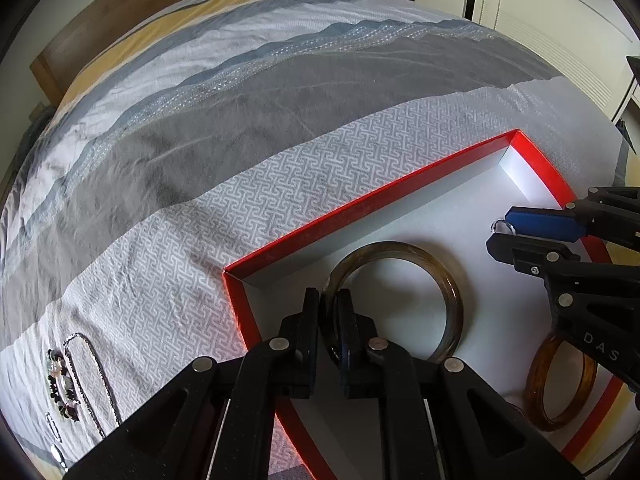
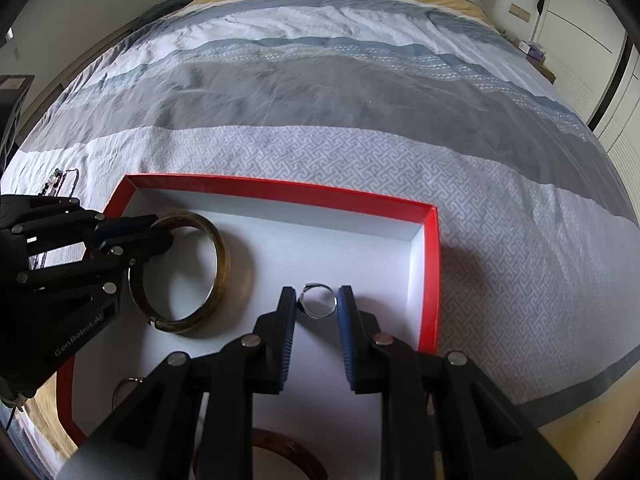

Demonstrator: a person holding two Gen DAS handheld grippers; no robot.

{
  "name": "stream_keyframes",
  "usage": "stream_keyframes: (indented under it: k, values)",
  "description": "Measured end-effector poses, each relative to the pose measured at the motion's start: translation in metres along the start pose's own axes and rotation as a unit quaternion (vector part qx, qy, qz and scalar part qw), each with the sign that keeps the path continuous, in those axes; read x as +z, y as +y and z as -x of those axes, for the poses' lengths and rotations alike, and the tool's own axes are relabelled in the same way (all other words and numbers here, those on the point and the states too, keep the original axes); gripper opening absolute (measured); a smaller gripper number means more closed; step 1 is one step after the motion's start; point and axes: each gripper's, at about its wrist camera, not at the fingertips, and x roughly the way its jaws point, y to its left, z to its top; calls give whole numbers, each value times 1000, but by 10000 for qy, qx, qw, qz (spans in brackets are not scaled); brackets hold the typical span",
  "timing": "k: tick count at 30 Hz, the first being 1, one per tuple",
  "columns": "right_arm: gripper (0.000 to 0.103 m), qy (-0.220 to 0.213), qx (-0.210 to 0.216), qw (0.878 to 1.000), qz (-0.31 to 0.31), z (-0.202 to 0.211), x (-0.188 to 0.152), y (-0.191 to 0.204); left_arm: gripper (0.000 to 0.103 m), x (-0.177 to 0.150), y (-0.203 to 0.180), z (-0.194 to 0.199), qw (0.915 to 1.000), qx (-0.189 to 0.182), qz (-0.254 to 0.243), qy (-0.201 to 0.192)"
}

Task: Organize jewelry
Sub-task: 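Open both tools to drop the dark bangle and ring into the box, then withdraw both tools from the box back toward the remaining jewelry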

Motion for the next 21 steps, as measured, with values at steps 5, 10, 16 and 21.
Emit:
stream_keyframes:
  k: [5, 10, 16, 21]
  values:
    - [21, 26, -37, 10000, -39, 2, 0, 0, 10, 1, 0, 0, 9999, 39, 82, 48]
    - [21, 78, -87, 9999, -82, 9, -4, -1, 13, -1, 2, 7, 9998, 28, 168, 47]
    - [28, -19, -138, 9998, -127, 34, -12, -2, 24, -5, 5, 32, 9997, -35, 201, -138]
    - [28, -146, -233, 9995, -168, 69, -19, -1, 26, -7, 10, 82, 9979, -176, 235, -569]
